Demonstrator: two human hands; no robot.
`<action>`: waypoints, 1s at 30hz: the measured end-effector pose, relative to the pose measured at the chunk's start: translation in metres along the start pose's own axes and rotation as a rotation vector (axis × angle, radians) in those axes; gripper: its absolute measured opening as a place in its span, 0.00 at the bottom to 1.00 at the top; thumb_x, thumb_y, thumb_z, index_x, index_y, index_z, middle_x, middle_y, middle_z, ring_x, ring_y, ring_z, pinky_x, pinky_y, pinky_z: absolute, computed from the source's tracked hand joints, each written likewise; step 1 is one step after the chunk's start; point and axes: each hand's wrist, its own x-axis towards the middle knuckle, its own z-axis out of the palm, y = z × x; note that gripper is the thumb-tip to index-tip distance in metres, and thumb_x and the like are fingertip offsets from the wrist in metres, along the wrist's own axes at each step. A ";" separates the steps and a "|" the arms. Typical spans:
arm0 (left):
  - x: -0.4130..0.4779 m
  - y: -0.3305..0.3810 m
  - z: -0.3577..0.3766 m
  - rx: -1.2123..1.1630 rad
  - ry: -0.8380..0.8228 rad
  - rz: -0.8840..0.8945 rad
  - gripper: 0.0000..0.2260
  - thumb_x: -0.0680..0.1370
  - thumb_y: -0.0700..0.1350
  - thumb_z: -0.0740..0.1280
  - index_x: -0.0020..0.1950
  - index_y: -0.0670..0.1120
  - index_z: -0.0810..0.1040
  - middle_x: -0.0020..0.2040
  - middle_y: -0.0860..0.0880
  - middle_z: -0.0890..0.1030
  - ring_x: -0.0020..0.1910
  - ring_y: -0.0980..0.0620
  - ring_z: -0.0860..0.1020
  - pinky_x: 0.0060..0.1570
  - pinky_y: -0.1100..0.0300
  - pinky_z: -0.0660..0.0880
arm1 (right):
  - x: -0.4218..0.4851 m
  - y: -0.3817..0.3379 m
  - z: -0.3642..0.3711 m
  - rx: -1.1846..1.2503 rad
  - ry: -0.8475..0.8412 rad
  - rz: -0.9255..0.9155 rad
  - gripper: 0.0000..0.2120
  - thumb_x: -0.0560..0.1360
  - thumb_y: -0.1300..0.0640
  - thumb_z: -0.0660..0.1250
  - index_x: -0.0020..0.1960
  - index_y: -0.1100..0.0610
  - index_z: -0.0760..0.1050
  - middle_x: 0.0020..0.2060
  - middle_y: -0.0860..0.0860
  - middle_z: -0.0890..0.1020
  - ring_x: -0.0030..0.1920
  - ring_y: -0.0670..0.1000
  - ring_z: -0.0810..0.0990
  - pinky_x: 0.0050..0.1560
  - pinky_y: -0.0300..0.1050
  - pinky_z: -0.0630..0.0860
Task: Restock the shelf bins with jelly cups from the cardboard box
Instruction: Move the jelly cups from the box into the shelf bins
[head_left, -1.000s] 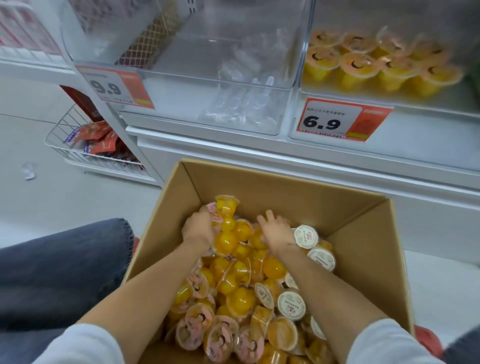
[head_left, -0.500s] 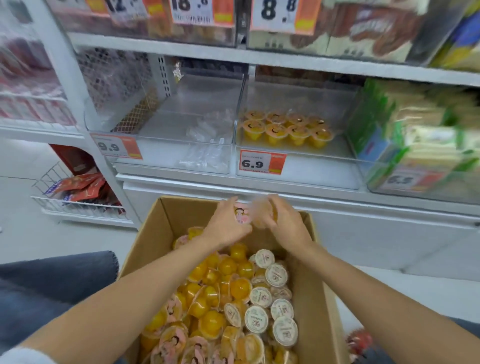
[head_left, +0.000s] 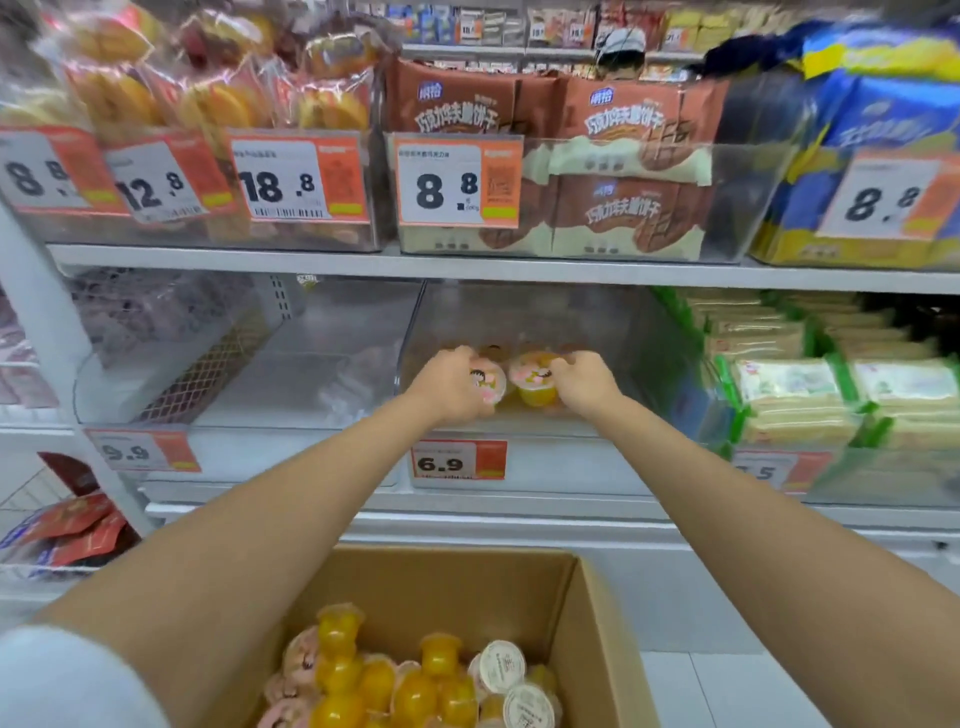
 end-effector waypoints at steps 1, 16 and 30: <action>0.012 -0.005 0.006 0.046 -0.048 -0.034 0.31 0.68 0.48 0.75 0.67 0.41 0.71 0.63 0.43 0.76 0.61 0.44 0.75 0.56 0.57 0.73 | 0.010 0.007 0.004 0.000 -0.098 0.038 0.13 0.76 0.57 0.59 0.47 0.68 0.75 0.43 0.60 0.80 0.44 0.58 0.79 0.50 0.57 0.78; 0.045 -0.037 0.034 0.105 -0.077 0.007 0.16 0.71 0.52 0.74 0.54 0.45 0.82 0.53 0.49 0.83 0.52 0.47 0.80 0.53 0.54 0.77 | 0.026 0.015 0.025 0.082 -0.344 0.325 0.13 0.77 0.65 0.66 0.60 0.66 0.71 0.51 0.59 0.78 0.37 0.53 0.81 0.45 0.46 0.82; 0.041 -0.035 0.036 0.034 -0.047 -0.081 0.23 0.68 0.45 0.78 0.60 0.42 0.78 0.59 0.44 0.79 0.58 0.43 0.77 0.55 0.55 0.74 | 0.027 0.008 0.041 0.226 -0.332 0.346 0.18 0.72 0.67 0.72 0.60 0.66 0.73 0.55 0.59 0.80 0.38 0.52 0.85 0.42 0.44 0.83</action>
